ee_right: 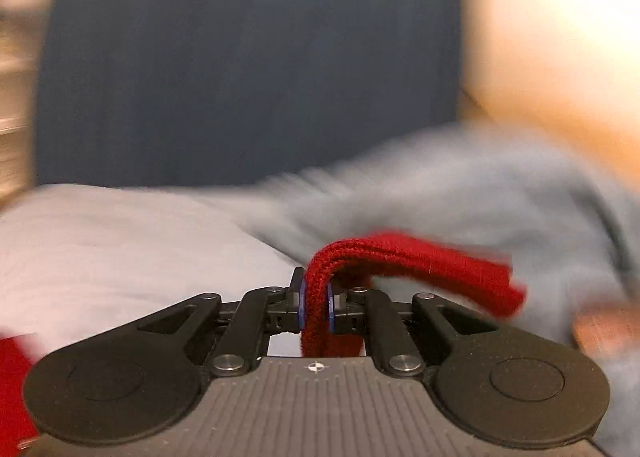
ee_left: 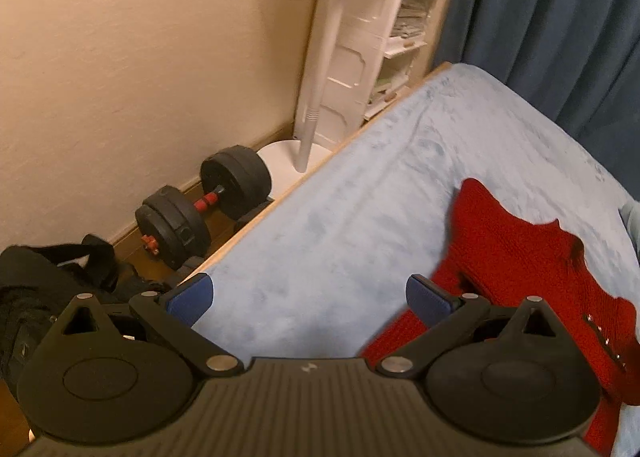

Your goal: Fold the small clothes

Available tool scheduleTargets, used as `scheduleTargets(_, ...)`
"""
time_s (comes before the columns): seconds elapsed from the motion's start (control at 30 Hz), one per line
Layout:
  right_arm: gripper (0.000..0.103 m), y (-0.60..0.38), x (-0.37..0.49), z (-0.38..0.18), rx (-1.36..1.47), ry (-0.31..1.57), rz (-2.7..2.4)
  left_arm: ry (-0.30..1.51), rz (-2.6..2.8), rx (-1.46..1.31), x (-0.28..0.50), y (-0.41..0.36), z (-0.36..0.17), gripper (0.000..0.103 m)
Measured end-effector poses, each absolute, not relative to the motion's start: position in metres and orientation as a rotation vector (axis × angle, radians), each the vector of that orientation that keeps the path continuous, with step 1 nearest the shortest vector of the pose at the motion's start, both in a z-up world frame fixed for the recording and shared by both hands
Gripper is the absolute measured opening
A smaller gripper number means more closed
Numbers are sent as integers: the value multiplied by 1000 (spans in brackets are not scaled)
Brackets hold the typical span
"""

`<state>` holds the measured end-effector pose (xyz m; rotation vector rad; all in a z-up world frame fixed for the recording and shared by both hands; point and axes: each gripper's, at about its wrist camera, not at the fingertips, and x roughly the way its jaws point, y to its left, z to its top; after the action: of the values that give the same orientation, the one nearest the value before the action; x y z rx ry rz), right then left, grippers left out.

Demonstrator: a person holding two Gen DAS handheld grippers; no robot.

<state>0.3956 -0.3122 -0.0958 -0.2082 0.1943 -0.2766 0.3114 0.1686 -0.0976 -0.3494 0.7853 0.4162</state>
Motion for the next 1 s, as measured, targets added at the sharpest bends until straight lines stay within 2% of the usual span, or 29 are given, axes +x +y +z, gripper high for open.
scheduleTargets(0.03, 21, -272, 389, -105, -277, 209, -144, 785, 418, -361, 308, 172, -97, 103)
scheduleTargets(0.07, 50, -228, 382, -125, -355, 283, 27, 784, 420, -370, 304, 175, -97, 103)
scheduleTargets(0.13, 75, -174, 368, -168, -473, 439, 211, 782, 421, -377, 299, 181, -95, 103)
scheduleTargets(0.23, 72, -151, 336, -218, -552, 601, 264, 779, 401, -376, 291, 190, -90, 103)
scheduleTargets(0.43, 73, -239, 283, -210, -299, 769, 54, 768, 354, -325, 280, 188, -91, 103)
scheduleTargets(0.67, 75, -294, 232, -171, -101, 665, -139, 747, 157, -350, 308, 151, -82, 103)
scheduleTargets(1.0, 75, -339, 263, -184, 178, 698, -209, 860, -90, -270, 466, 63, -125, 103)
